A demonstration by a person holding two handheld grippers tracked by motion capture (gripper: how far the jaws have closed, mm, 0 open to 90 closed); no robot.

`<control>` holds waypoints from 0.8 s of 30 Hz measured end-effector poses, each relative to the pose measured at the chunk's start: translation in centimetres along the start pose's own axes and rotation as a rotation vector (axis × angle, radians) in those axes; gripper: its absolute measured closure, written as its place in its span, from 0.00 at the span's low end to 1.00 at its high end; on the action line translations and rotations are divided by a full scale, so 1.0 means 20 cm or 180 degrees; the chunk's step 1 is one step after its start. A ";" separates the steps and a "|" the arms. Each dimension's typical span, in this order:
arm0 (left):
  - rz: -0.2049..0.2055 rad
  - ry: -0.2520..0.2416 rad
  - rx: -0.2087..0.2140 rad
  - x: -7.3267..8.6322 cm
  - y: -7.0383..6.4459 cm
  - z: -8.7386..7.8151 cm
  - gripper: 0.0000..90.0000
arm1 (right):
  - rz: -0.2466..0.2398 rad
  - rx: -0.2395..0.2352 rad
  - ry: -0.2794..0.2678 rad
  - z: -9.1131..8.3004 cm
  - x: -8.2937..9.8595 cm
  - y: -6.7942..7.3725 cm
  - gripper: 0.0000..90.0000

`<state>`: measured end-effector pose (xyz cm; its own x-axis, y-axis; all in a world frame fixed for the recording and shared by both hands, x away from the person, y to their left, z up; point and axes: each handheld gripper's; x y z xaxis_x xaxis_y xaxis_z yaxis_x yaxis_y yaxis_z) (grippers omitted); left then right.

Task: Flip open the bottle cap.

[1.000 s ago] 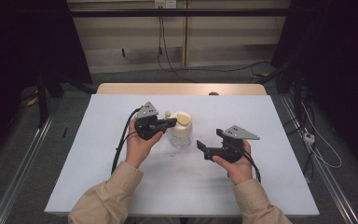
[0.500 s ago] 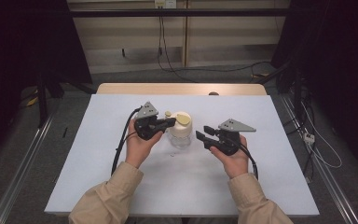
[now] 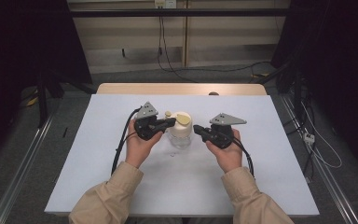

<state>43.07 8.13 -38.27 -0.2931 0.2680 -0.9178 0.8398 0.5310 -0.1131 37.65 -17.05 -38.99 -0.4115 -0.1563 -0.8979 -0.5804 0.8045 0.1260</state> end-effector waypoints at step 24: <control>0.0045 -0.0007 -0.0017 0.00 -0.01 0.00 1.00 | -0.0097 0.0044 0.0089 0.06 -0.05 0.00 1.00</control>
<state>43.02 7.99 -38.29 -0.2802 0.2737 -0.9201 0.8414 0.5314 -0.0982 38.94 -16.12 -38.56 -0.4132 -0.1967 -0.8891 -0.5834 0.8069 0.0926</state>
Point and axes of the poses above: each handheld gripper's, and its own axes: z roughly forward along the jaws, x roughly out of its underside, y roughly to its left
